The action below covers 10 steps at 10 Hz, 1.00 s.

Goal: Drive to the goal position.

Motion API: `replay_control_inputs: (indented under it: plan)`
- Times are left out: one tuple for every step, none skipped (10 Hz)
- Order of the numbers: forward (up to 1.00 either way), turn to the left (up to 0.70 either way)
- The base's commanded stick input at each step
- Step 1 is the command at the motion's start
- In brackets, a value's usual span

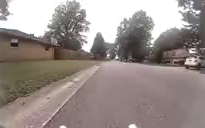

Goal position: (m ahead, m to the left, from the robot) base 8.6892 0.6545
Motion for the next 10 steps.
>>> replay_control_inputs:
  plan:
    - [0.70,-0.09]
    - [0.70,0.00]
    - [0.70,0.00]
    - [0.70,0.00]
    - [0.70,0.00]
    - [0.70,0.00]
    - [0.70,0.00]
    - [0.70,0.00]
    - [0.70,0.00]
    - [0.70,0.00]
